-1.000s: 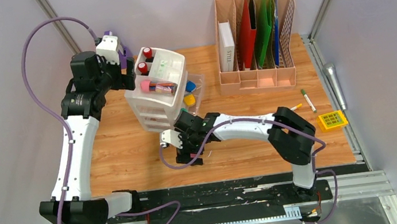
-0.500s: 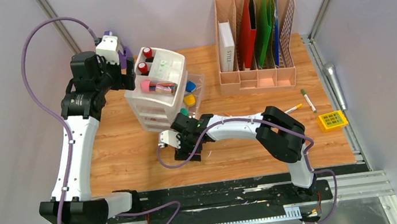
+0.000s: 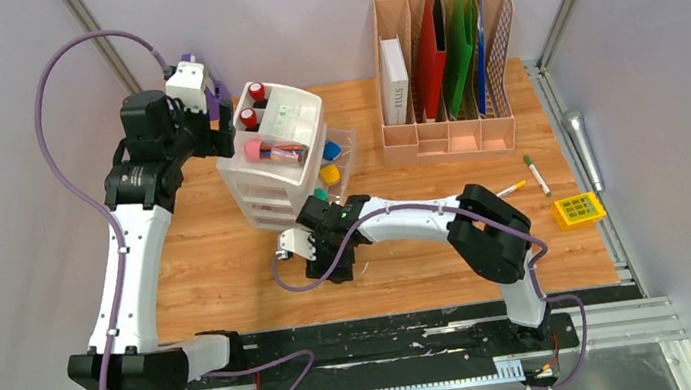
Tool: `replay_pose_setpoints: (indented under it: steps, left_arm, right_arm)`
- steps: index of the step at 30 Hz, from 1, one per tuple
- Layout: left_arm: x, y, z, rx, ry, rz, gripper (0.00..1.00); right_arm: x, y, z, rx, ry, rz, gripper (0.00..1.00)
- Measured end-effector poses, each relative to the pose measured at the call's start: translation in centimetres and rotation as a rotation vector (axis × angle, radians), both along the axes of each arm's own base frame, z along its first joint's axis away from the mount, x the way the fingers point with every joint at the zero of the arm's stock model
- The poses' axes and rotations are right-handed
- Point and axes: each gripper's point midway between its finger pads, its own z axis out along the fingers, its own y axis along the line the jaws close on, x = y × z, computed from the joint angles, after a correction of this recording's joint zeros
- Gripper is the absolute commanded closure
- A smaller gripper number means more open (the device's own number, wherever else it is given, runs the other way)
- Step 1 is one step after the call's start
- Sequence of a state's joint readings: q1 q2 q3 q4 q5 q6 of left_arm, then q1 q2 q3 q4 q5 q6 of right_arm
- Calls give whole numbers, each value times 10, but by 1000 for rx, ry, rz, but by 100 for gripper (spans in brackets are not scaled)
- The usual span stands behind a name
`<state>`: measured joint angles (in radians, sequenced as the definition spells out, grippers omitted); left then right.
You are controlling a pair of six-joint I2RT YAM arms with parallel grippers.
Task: Organize the desk
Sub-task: Pick up the stationery from the center of the board.
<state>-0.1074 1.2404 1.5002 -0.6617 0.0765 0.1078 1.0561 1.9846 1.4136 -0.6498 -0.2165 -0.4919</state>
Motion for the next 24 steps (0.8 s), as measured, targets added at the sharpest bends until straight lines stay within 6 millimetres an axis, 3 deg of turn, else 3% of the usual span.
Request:
replay_pose_setpoints:
  steps: [2,5,11,15,18,24]
  left_arm:
    - [0,0,1,4,-3,-1,0]
    - [-1,1,1,8,-5,0,0]
    - [0,2,1,16,-7,4,0]
    - [0,3,2,18,-10,8,0]
    - [1,3,3,17,-15,9,0]
    - [1,3,4,14,-19,12,0]
  right_arm:
    - [-1,-1,7,-2,5,2,74]
    - [-2,3,33,33,-2,6,74]
    - [14,17,133,226,-115,-6,75]
    - [37,13,185,318,-215,-49,75]
    - [62,4,205,346,-263,-106,75]
    - [119,-19,225,368,-318,-233,75]
